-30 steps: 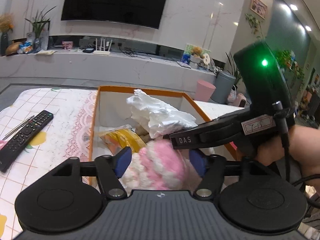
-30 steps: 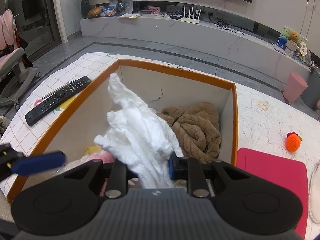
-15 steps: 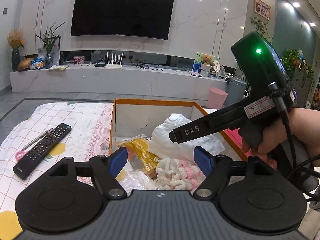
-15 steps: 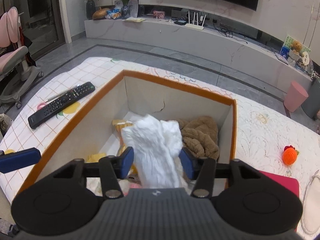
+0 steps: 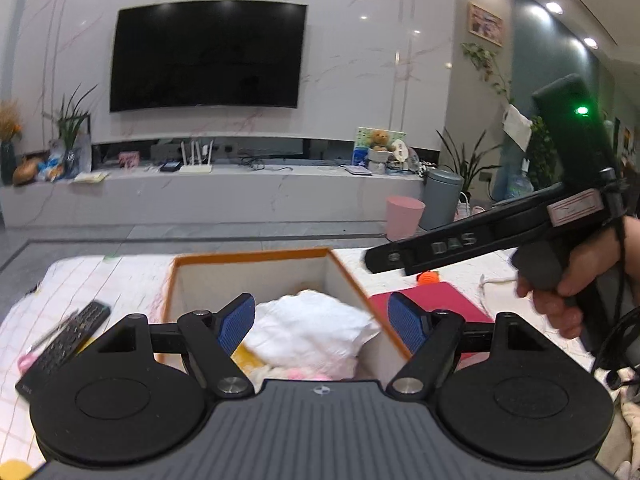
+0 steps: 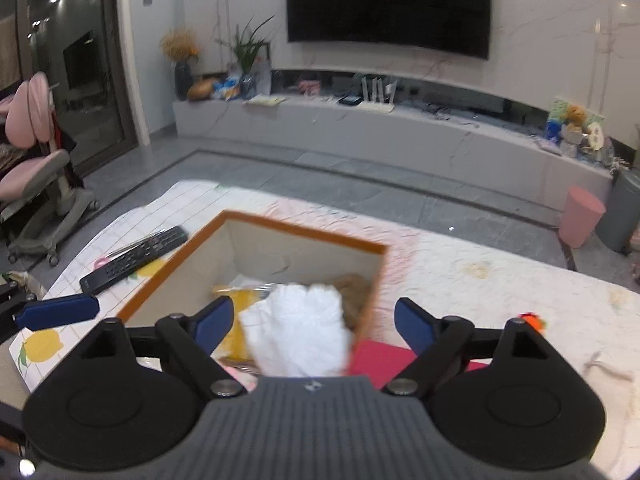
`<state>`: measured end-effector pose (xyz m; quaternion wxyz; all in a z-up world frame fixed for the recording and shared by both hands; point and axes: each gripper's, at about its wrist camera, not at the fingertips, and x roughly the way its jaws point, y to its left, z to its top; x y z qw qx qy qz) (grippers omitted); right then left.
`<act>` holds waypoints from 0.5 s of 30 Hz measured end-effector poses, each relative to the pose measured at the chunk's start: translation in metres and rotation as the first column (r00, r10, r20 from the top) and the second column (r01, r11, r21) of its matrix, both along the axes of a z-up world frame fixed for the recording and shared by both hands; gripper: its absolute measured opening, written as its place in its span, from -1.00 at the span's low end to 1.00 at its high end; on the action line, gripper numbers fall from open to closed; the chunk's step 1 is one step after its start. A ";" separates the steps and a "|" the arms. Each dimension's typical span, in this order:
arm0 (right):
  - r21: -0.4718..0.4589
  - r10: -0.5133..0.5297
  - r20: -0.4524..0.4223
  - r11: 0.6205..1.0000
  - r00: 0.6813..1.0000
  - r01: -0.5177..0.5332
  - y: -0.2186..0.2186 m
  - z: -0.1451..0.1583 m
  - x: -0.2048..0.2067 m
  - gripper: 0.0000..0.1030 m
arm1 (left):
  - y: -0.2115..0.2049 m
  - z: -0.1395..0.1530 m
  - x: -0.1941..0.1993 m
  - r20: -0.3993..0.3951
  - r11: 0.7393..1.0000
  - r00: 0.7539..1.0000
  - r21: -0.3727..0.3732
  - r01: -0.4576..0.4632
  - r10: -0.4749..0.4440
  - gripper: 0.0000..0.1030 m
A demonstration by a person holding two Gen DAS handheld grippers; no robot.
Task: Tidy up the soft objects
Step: 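Move both tools back to the table and close the right tool on the cream pad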
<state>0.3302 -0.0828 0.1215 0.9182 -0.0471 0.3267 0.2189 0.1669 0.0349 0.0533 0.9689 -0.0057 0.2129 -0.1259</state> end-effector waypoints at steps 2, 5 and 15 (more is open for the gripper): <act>0.000 -0.020 0.017 1.000 1.000 0.020 -0.025 0.004 -0.004 0.69 | -0.016 0.001 0.004 -0.006 1.000 1.000 0.006 0.005 -0.005 0.73; -0.013 -0.067 0.044 0.998 0.997 0.068 -0.068 0.005 -0.009 0.72 | -0.043 0.004 0.011 -0.020 1.000 1.000 0.002 0.024 -0.024 0.73; -0.085 -0.378 0.044 0.921 0.925 0.381 -0.218 -0.039 0.008 0.81 | -0.169 -0.007 0.041 -0.055 0.992 0.992 0.032 0.119 -0.117 0.73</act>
